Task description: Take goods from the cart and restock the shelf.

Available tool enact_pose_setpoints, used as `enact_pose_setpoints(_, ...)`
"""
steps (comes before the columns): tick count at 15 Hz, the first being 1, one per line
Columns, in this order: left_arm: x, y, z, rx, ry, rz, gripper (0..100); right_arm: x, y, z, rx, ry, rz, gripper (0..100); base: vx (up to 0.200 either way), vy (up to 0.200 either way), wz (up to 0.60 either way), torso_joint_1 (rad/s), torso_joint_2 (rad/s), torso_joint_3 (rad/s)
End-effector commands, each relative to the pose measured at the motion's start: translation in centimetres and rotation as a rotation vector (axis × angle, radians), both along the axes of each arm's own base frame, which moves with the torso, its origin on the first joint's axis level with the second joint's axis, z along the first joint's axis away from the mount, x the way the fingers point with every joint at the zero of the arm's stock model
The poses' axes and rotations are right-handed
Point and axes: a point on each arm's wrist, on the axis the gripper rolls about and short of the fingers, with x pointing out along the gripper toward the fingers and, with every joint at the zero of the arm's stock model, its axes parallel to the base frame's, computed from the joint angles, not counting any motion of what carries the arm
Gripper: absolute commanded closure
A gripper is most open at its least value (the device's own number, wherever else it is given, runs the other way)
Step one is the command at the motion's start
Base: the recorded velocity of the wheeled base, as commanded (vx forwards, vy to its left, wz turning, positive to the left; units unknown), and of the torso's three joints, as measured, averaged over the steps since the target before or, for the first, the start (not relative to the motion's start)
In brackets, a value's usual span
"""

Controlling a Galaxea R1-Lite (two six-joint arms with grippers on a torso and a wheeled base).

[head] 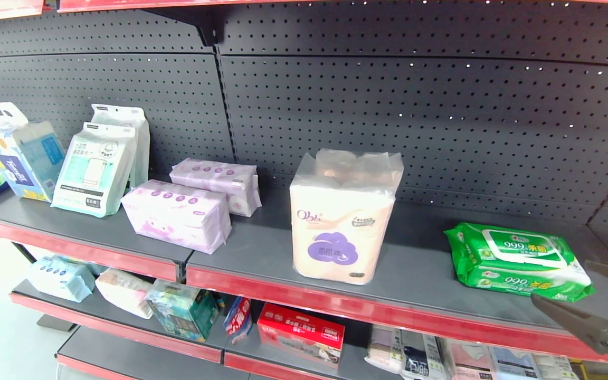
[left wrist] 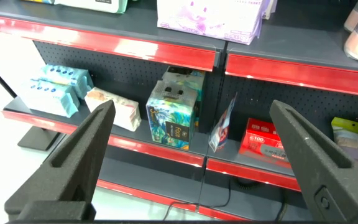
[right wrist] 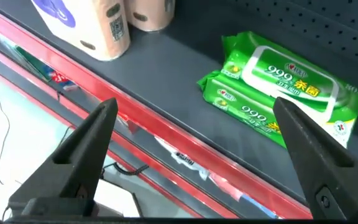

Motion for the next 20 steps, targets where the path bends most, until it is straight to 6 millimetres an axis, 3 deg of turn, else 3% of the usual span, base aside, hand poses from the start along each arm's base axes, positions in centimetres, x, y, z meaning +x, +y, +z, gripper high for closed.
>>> enact_pose_setpoints(1,0.0,0.0,0.0,0.0,0.001,0.0,0,0.6,0.3,-0.2,-0.005,0.025,0.011,0,0.0,0.0,0.0,0.0,0.0,0.0)
enact_pose_setpoints(3,0.0,0.0,0.0,0.0,0.001,0.002,0,1.9,1.0,-0.2,-0.004,0.033,0.045,0,0.0,0.0,0.0,0.0,0.0,0.0)
enact_pose_setpoints(5,0.0,0.0,0.0,0.0,0.001,0.0,0,6.0,3.4,-0.8,0.028,-0.04,0.112,0,0.0,0.0,0.0,0.0,0.0,0.0)
enact_pose_setpoints(8,0.0,0.0,0.0,0.0,0.001,0.0,0,8.6,6.6,-1.9,0.138,-0.01,0.232,0,0.0,0.0,0.0,0.0,0.0,0.0)
enact_pose_setpoints(10,0.0,0.0,0.0,0.0,0.001,0.0,0,9.6,7.2,-2.5,0.144,-0.003,0.253,0,0.0,0.0,0.0,0.0,0.0,0.0)
enact_pose_setpoints(12,0.0,0.0,0.0,0.0,0.0,0.002,0,12.1,7.9,-4.0,0.155,-0.024,0.272,0,0.0,0.0,0.0,0.0,0.0,0.0)
enact_pose_setpoints(20,0.0,0.0,0.0,0.0,0.001,0.002,0,13.8,8.2,-5.6,0.186,-0.034,0.33,0,0.0,0.0,0.0,0.0,0.0,0.0)
